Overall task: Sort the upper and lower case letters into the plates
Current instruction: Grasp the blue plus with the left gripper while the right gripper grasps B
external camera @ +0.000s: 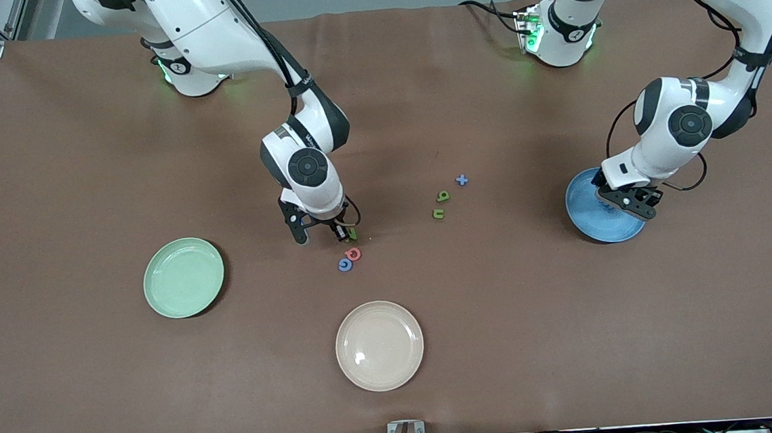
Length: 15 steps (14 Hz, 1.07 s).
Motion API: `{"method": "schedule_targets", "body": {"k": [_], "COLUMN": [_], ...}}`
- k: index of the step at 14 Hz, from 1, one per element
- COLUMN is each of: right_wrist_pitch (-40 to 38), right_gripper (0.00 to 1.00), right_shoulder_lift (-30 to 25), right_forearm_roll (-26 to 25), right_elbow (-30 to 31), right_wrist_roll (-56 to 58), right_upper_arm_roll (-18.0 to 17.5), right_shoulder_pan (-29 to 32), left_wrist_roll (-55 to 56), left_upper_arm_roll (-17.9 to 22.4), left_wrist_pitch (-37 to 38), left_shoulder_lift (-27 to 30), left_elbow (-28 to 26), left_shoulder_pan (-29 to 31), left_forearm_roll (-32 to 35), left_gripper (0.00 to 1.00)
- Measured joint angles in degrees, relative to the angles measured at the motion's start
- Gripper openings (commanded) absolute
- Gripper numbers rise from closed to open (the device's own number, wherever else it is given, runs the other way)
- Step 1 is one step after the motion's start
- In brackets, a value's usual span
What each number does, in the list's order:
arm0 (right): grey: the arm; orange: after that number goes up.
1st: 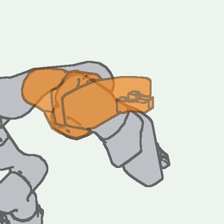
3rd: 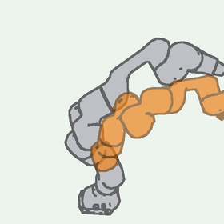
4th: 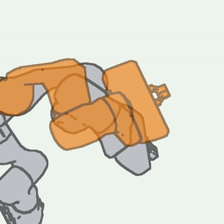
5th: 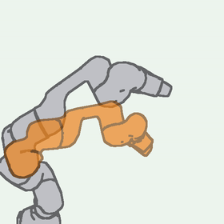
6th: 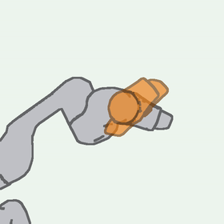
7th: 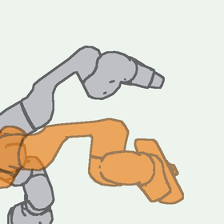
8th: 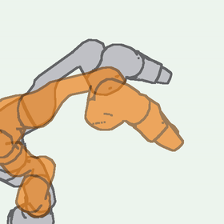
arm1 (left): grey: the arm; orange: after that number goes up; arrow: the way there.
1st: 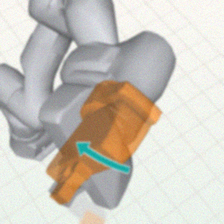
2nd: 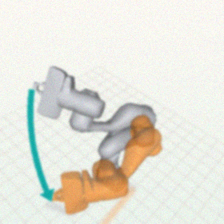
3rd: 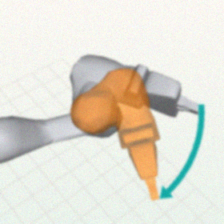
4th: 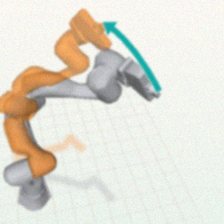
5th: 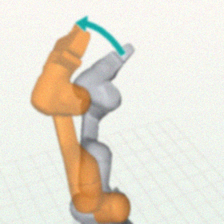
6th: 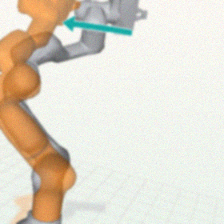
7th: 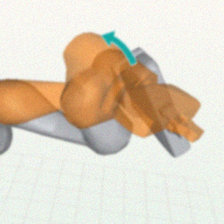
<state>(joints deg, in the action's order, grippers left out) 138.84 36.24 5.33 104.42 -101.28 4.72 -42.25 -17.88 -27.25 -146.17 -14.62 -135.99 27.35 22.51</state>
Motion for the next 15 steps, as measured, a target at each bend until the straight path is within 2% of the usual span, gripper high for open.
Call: {"method": "schedule_targets", "body": {"k": [2,5,7,9,15], "right_wrist_pitch": [0.0,0.0,0.0,0.0,-0.6], "right_gripper": [0.61,0.61,0.61,0.61,0.6], "right_shoulder_lift": [0.0,0.0,0.1,0.2,0.5], "right_forearm_roll": [0.0,0.0,0.0,0.0,-0.2], "right_elbow": [0.0,0.0,-0.2,-0.7,-1.0], "right_wrist_roll": [0.0,0.0,0.0,0.8,3.9], "right_upper_arm_roll": [0.0,0.1,0.5,0.8,1.1], "right_shoulder_pan": [0.0,0.0,0.1,0.6,1.1], "left_wrist_roll": [6.6,19.3,26.8,33.6,51.1], "left_upper_arm_roll": [-5.9,-15.0,-19.5,-21.5,-21.7], "left_wrist_pitch": [3.9,4.8,4.9,4.8,3.3], "left_shoulder_lift": [2.1,2.8,2.1,0.3,-7.3], "left_elbow": [1.2,2.1,2.5,3.1,5.7], "left_shoulder_pan": [-0.1,-0.6,-1.4,-3.9,-14.2], "left_forearm_roll": [-1.4,-2.3,-2.4,-2.4,-2.4], "left_gripper": [1.0,1.0,1.0,1.0,1.0]}}
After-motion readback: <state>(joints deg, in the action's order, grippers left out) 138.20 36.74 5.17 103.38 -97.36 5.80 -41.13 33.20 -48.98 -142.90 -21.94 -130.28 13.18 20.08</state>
